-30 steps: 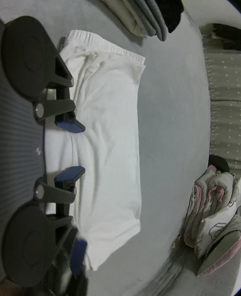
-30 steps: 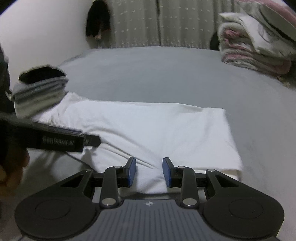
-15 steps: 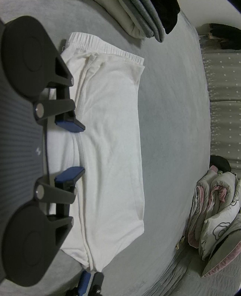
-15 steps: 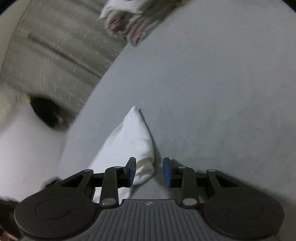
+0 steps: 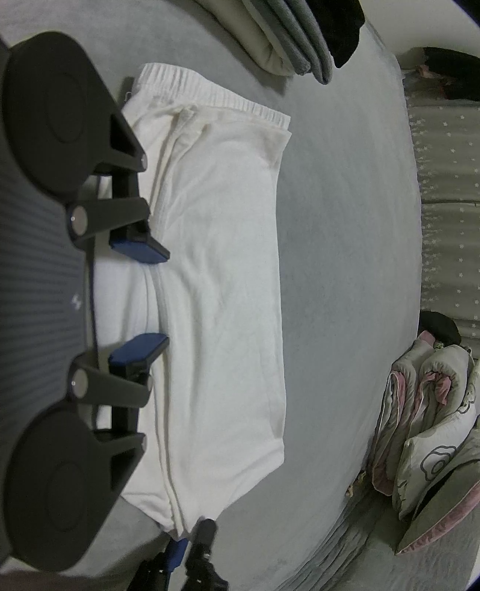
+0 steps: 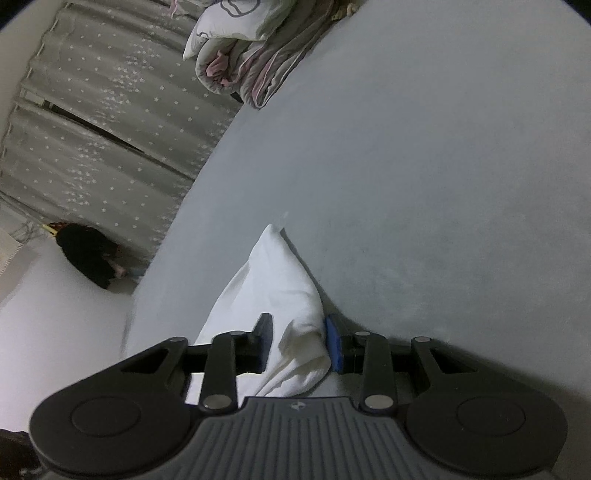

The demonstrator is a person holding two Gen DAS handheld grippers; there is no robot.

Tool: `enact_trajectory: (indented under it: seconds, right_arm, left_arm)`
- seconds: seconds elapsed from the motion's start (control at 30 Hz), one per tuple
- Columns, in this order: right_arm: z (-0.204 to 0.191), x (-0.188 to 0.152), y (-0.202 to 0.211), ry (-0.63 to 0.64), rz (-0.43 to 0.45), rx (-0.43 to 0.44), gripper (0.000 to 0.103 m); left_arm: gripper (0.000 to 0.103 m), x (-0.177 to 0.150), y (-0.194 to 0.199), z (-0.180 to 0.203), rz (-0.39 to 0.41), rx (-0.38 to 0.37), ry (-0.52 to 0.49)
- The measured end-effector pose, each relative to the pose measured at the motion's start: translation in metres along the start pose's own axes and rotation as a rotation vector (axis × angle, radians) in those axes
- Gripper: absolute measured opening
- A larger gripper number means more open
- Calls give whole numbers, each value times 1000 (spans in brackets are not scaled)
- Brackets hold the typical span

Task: Fold clothes
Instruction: 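Roll the right tool and grasp the trousers edge, then grasp the trousers with the left tool beside the right tool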

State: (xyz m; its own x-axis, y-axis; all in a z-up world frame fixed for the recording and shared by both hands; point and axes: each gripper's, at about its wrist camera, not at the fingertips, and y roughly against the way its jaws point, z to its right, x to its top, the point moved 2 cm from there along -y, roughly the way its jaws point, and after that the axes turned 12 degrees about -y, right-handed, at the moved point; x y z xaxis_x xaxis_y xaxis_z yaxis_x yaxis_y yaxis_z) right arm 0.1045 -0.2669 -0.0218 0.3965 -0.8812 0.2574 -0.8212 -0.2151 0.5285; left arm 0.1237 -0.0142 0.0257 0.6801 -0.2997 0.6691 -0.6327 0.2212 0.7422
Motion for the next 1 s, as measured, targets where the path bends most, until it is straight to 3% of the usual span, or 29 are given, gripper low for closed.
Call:
enact_trajectory:
  seconds: [0.03,0.23,0.4,0.53,0.77,1.0]
  right_arm:
    - [-2,-2,1,16,13,-17,14]
    - [-34,-14,11,174,111,-44,12]
    - [-75,-44,21,421,215,-62,11]
    - [-110,-79,21,582,253,-28,11]
    - [-162,-163,-7,787,194,92,11]
    - [-179,-233,-40,868,104,153,11]
  left_arm:
    - [45,0,0,0,1,-2,3]
    - [49,3,9,-20,-1,-97,75]
    - [51,6,29,-72,52,-117,249]
    - [50,0,31,-114,55,-126,412]
    - [51,-5,36,-149,101,-147,549]
    - [51,-6,36,-163,125,-164,611]
